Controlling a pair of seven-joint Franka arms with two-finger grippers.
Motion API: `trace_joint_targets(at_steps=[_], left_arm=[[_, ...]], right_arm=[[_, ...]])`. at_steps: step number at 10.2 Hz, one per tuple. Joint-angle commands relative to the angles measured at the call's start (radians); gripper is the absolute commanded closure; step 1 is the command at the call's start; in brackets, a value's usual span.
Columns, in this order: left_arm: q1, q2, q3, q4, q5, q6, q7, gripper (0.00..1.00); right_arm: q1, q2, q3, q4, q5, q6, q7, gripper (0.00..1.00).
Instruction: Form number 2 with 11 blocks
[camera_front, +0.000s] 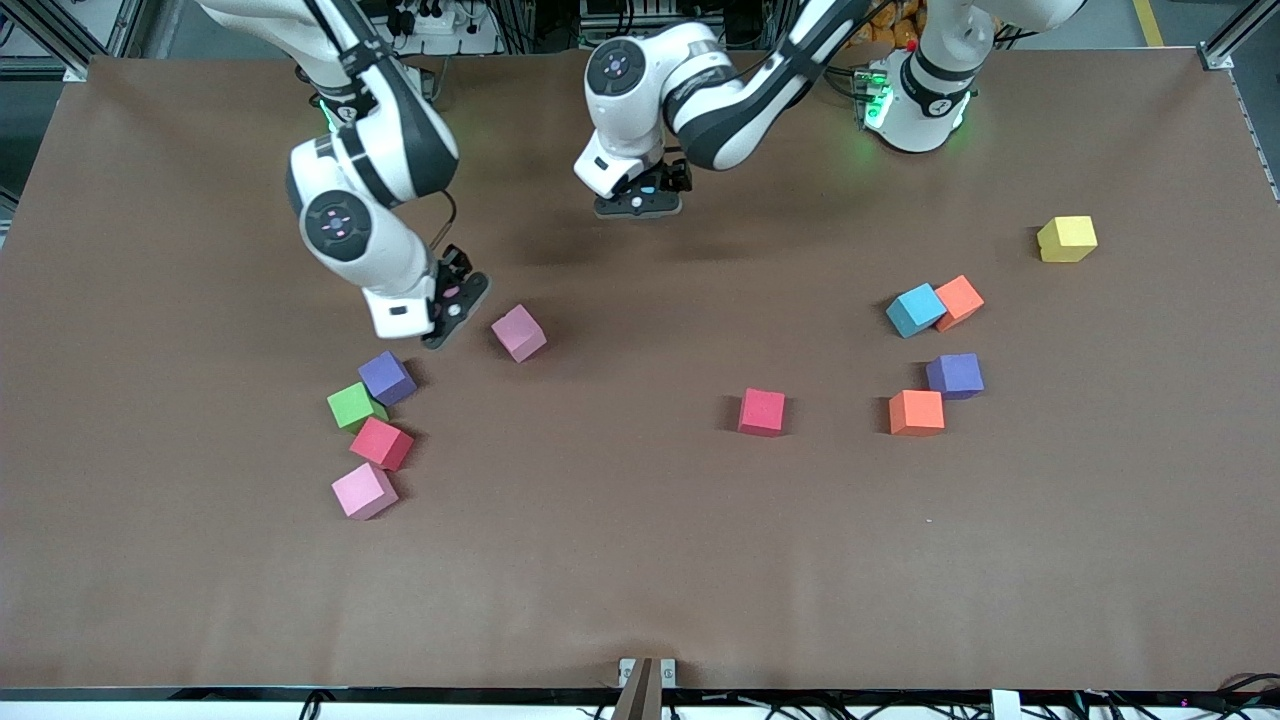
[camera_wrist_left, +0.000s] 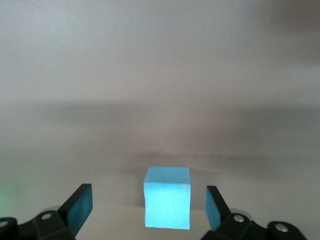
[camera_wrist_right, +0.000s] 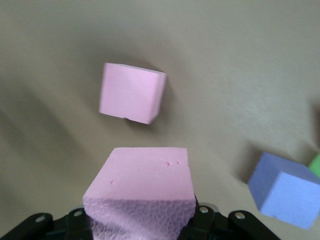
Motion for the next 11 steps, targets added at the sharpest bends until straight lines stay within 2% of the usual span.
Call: trace_joint_targets(at_steps=[1, 4, 5, 6, 9, 11], left_arm=[[0.073, -0.066, -0.003, -0.019, 0.020, -0.061, -0.017, 0.00], [0.220, -0.065, 0.006, -0.005, 0.030, -0.087, 0.014, 0.00], [0.248, -0.056, 0.032, 0.011, 0.073, -0.087, 0.102, 0.00], [0.241, -0.033, 0.079, 0.040, 0.086, -0.087, 0.199, 0.00], [0.239, 0.056, 0.178, 0.163, 0.089, -0.087, 0.305, 0.00], [0.236, 0.129, 0.253, 0.258, 0.076, -0.086, 0.462, 0.00]], right_arm=[[0.074, 0.010, -0.004, -0.005, 0.015, 0.004, -0.012, 0.95], [0.187, 0.029, -0.004, -0.033, 0.015, 0.067, -0.006, 0.95], [0.209, 0.029, -0.004, -0.044, 0.015, 0.078, -0.011, 0.95], [0.235, 0.033, -0.003, -0.045, 0.013, 0.095, -0.015, 0.95], [0.383, 0.078, -0.006, -0.051, 0.013, 0.150, -0.015, 0.95], [0.506, 0.113, -0.058, -0.051, 0.013, 0.187, -0.014, 0.95]])
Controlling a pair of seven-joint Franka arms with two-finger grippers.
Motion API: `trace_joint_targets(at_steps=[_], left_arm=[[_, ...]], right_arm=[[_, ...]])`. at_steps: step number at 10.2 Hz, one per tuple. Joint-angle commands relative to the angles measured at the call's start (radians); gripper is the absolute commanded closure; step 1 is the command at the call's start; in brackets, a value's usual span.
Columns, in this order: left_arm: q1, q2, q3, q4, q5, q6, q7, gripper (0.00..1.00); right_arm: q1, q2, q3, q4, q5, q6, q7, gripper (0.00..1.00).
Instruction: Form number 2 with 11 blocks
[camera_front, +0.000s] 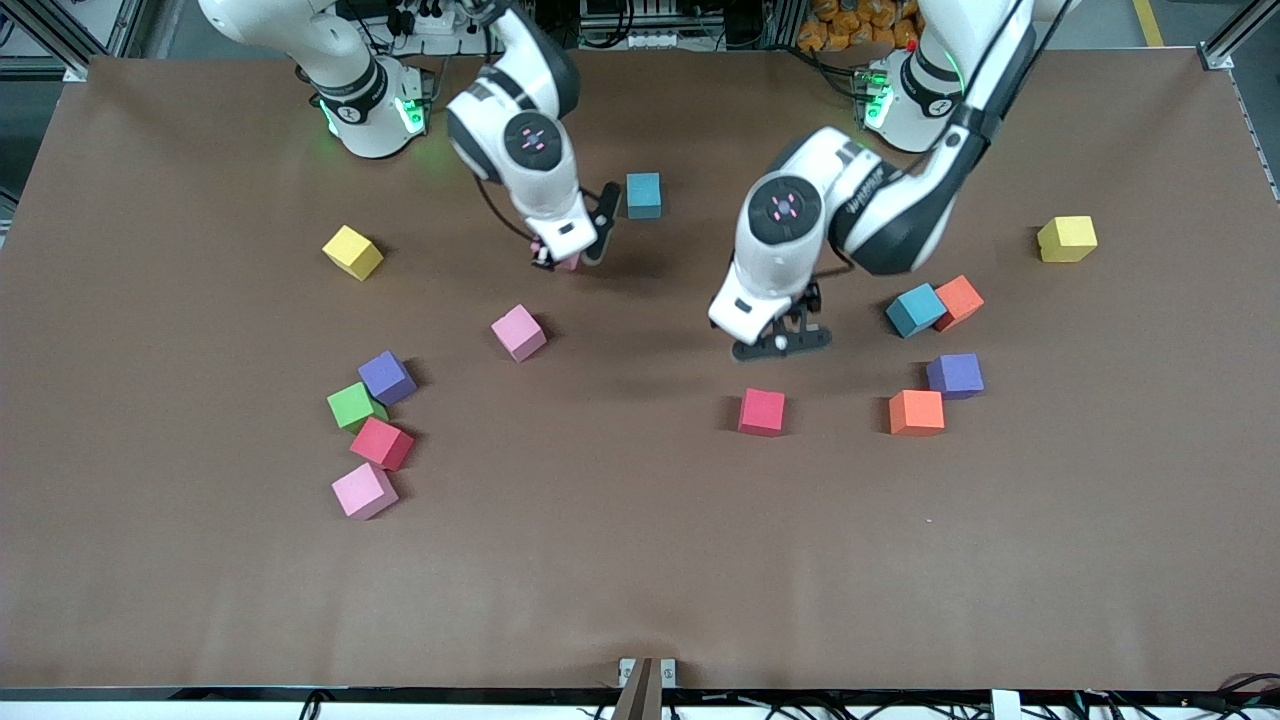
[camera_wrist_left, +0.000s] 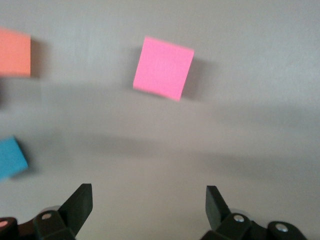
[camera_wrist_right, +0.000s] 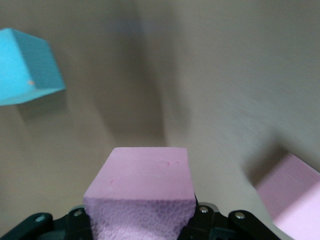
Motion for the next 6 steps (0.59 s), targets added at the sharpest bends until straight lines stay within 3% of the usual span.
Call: trace_joint_targets(at_steps=[1, 2, 6], left_arm=[[-0.017, 0.099, 0.084, 0.119, 0.008, -0.013, 0.087, 0.00], [-0.024, 0.142, 0.111, 0.160, 0.008, -0.005, 0.126, 0.00], [-0.049, 0.237, 0.146, 0.251, 0.002, 0.021, 0.243, 0.00]], right_arm=[[0.184, 0.037, -0.111, -0.002, 0.012, 0.046, -0.012, 0.95], [0.252, 0.046, -0.142, -0.008, 0.014, 0.055, -0.004, 0.95], [0.364, 0.081, -0.144, -0.045, 0.017, 0.142, 0.103, 0.95]])
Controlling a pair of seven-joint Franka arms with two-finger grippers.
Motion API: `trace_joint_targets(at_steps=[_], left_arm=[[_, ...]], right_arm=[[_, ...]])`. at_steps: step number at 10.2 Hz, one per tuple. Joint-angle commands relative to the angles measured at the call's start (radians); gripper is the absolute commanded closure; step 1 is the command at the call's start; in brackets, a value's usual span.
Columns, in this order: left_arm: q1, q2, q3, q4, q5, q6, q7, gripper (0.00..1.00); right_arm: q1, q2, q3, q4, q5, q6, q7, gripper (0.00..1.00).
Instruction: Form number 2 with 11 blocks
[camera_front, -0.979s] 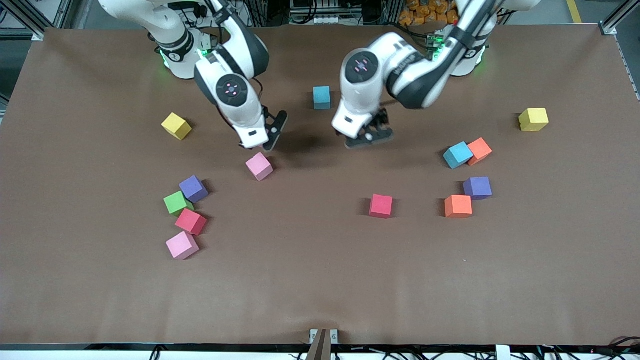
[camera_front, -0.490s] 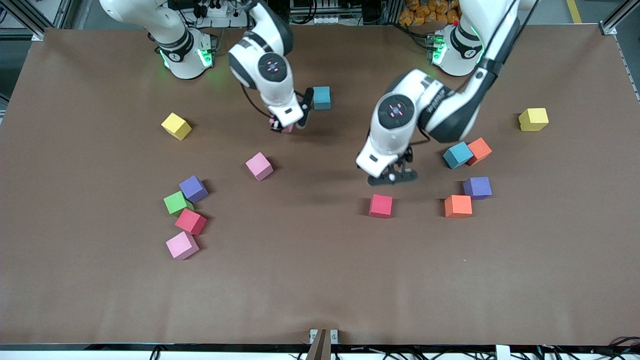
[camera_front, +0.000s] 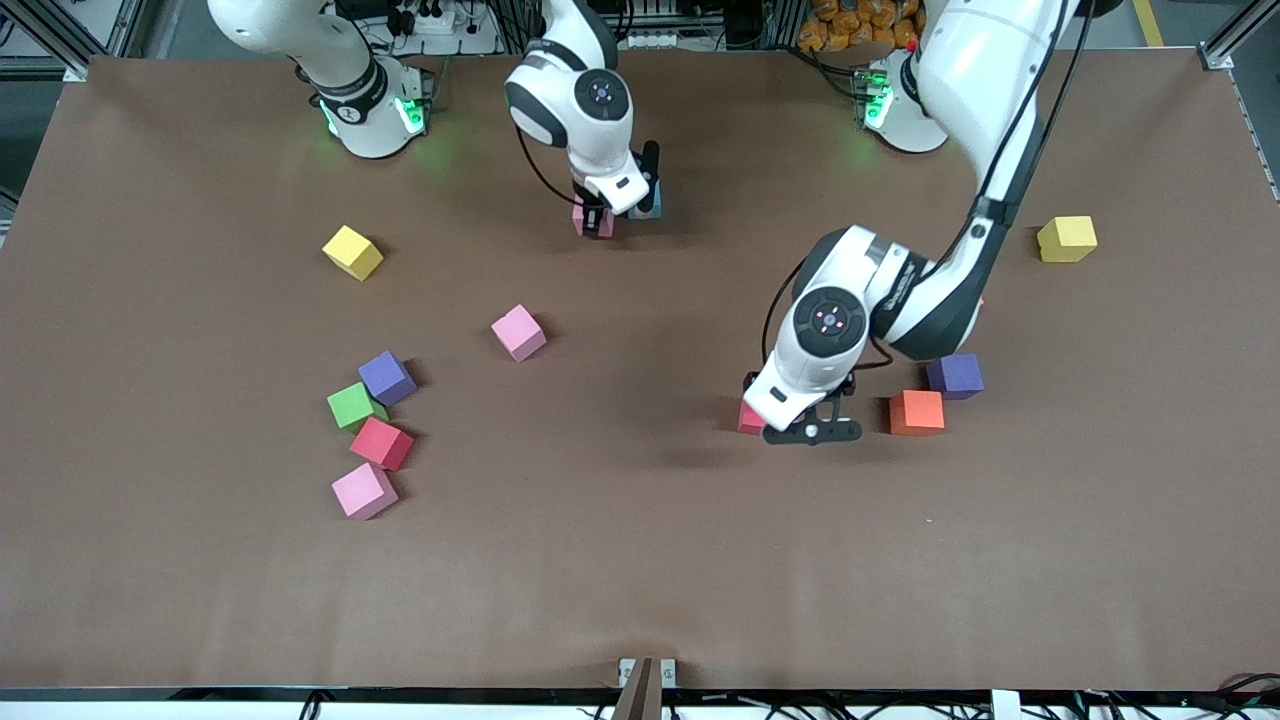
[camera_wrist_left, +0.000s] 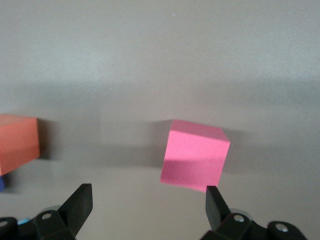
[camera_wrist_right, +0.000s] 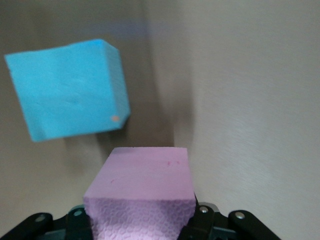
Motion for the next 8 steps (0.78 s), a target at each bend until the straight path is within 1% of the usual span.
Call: trace_joint_targets(at_steps=[1, 2, 3, 6, 8], left_arm=[[-0.028, 0.025, 0.018, 0.044, -0.007, 0.024, 0.123, 0.00], [-0.028, 0.026, 0.018, 0.043, -0.041, 0.063, 0.205, 0.00], [-0.028, 0.033, 0.019, 0.040, -0.088, 0.099, 0.247, 0.00], [-0.030, 0.062, 0.032, 0.032, -0.086, 0.129, 0.388, 0.00], [-0.030, 0.079, 0.038, 0.031, -0.084, 0.141, 0.394, 0.00]], right_arm=[[0.047, 0.017, -0.015, -0.013, 0.015, 0.038, 0.041, 0.95], [0.052, 0.017, -0.015, -0.013, 0.015, 0.038, 0.057, 0.95], [0.070, 0.018, -0.015, -0.013, 0.015, 0.039, 0.076, 0.95], [0.095, 0.035, -0.015, -0.015, 0.015, 0.068, 0.099, 0.95], [0.118, 0.047, -0.017, -0.019, 0.013, 0.094, 0.099, 0.95]])
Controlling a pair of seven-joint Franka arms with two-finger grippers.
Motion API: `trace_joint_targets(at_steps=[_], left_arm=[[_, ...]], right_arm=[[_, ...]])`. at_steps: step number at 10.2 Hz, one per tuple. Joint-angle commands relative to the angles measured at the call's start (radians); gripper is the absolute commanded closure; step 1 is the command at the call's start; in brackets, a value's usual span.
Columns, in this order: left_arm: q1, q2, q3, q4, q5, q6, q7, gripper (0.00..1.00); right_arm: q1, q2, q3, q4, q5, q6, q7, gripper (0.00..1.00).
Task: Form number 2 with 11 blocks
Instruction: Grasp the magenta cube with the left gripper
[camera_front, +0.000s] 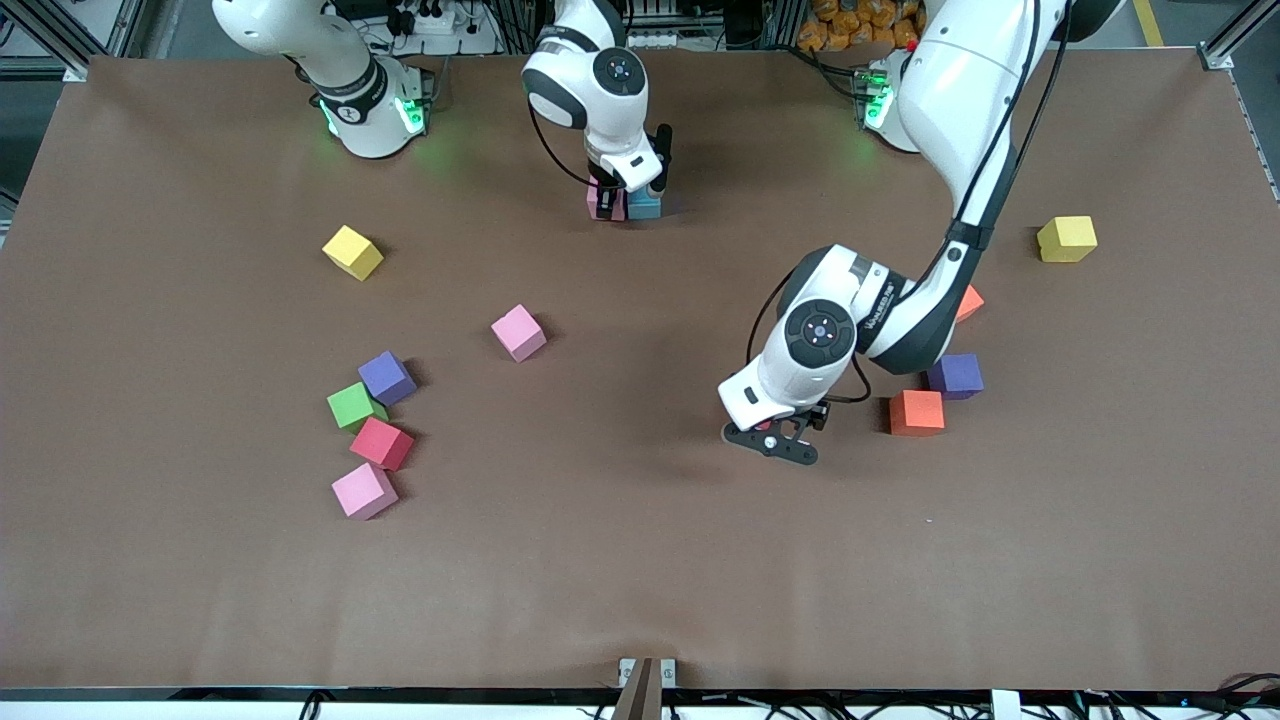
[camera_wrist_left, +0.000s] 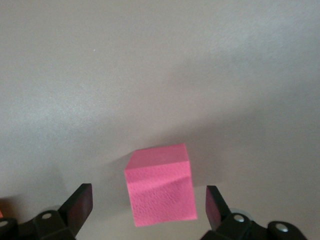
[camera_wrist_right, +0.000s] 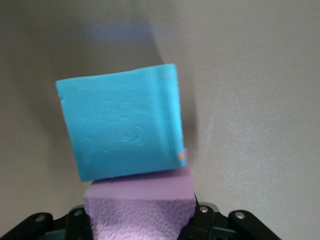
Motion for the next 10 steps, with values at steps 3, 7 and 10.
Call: trace_joint_targets(at_steps=[3, 7, 10], left_arm=[[-0.011, 0.036, 0.016, 0.008, -0.037, 0.016, -0.007, 0.00], [-0.012, 0.057, 0.016, 0.008, -0.037, 0.029, -0.139, 0.00], [-0.029, 0.064, 0.016, 0.008, -0.035, 0.029, -0.243, 0.00]], right_arm=[[0.031, 0.013, -0.016, -0.019, 0.013, 0.051, 0.008, 0.95], [0.031, 0.015, -0.016, -0.019, 0.013, 0.057, 0.039, 0.15], [0.023, 0.000, -0.016, -0.017, 0.005, 0.039, 0.030, 0.00]])
